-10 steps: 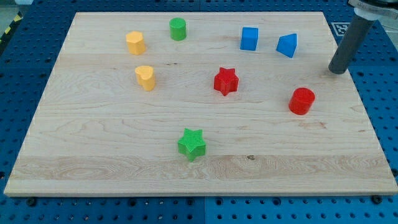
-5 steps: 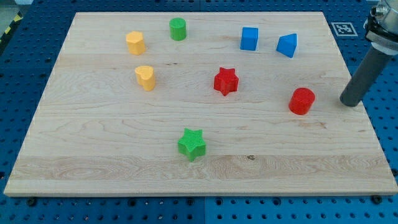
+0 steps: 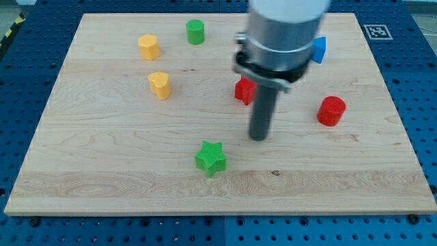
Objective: Move yellow heart left horizontally towards red star
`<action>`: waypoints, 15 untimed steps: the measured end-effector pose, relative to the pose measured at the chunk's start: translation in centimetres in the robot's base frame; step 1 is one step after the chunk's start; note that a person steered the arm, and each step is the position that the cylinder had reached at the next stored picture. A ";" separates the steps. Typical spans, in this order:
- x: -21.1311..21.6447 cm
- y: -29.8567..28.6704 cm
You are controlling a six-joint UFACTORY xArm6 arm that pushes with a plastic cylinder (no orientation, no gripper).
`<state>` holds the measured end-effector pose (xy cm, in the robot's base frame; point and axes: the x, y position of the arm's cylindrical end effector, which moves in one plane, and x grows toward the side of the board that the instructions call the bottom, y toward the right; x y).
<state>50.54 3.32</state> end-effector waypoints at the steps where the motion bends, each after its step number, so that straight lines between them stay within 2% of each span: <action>1: -0.3 -5.4; 3: -1.8 -15.4; 4: -4.1 -16.9; 6: -7.3 -17.6; 9: -7.7 -14.5; 11: -7.9 -18.1; 12: -8.1 -18.2; 13: -10.7 -18.4; 15: -11.5 -18.9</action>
<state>39.08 -15.59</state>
